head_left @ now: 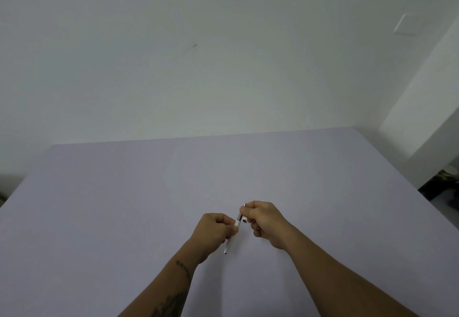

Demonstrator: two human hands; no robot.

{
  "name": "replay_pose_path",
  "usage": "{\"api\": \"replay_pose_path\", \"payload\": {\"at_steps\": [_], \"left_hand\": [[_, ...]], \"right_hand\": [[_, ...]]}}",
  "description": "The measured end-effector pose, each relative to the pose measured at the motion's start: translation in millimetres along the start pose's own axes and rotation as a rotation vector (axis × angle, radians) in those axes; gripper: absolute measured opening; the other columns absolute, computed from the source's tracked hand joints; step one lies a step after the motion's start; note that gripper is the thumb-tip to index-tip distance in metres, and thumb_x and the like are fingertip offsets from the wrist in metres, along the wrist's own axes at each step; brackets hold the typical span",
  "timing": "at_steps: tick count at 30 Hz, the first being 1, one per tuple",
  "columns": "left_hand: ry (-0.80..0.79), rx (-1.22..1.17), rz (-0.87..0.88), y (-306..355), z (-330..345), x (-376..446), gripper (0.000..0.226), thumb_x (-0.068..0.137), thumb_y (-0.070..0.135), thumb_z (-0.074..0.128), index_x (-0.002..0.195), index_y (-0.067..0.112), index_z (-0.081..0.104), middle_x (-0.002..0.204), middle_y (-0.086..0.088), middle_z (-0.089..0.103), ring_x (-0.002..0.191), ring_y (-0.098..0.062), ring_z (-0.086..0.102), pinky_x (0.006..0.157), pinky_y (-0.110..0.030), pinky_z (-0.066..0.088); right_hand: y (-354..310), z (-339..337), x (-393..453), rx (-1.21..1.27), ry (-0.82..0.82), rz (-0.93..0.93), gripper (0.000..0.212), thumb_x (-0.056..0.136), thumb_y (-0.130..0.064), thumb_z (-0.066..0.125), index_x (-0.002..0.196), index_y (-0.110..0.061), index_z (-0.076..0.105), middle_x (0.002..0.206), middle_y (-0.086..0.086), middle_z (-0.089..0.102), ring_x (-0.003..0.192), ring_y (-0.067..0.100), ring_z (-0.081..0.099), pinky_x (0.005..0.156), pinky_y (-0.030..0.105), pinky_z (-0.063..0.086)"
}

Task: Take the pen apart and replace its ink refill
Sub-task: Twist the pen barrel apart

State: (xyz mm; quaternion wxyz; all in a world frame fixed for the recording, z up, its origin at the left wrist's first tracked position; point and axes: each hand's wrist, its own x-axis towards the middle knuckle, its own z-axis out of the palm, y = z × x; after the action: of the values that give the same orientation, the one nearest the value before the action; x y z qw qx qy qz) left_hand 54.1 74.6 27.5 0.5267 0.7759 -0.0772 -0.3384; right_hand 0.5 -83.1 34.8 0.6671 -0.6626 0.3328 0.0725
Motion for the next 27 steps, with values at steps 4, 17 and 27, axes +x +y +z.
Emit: {"api": "replay_pose_path", "payload": {"at_steps": [4,17,27], "left_hand": [[0.002,0.019,0.006,3.3,-0.1,-0.8,0.008,0.082,0.004,0.069,0.08,0.009,0.075,0.067,0.002,0.065,0.063,-0.011,0.057,0.061,-0.021,0.045],[0.011,0.056,0.01,4.8,0.0,-0.8,0.01,0.083,0.006,0.068,0.077,0.013,0.074,0.071,0.002,0.066,0.066,-0.011,0.057,0.063,-0.022,0.044],[0.016,0.05,0.009,4.0,-0.2,-0.9,0.009,0.082,0.007,0.069,0.078,0.013,0.075,0.071,0.002,0.066,0.066,-0.011,0.057,0.064,-0.022,0.045]], "right_hand": [[-4.0,1.6,1.4,-0.076,0.018,-0.028,0.014,0.093,-0.014,0.063,0.09,-0.01,0.075,0.075,0.006,0.054,0.06,0.015,0.042,0.058,0.029,0.042],[-7.9,1.0,0.1,-0.079,0.013,0.006,0.017,0.094,-0.009,0.059,0.095,-0.011,0.077,0.072,0.004,0.055,0.061,0.015,0.046,0.059,0.026,0.047],[-3.9,1.8,-1.1,-0.05,-0.013,0.037,0.012,0.092,-0.016,0.066,0.097,-0.008,0.073,0.09,0.009,0.061,0.063,0.015,0.046,0.062,0.027,0.049]]}}
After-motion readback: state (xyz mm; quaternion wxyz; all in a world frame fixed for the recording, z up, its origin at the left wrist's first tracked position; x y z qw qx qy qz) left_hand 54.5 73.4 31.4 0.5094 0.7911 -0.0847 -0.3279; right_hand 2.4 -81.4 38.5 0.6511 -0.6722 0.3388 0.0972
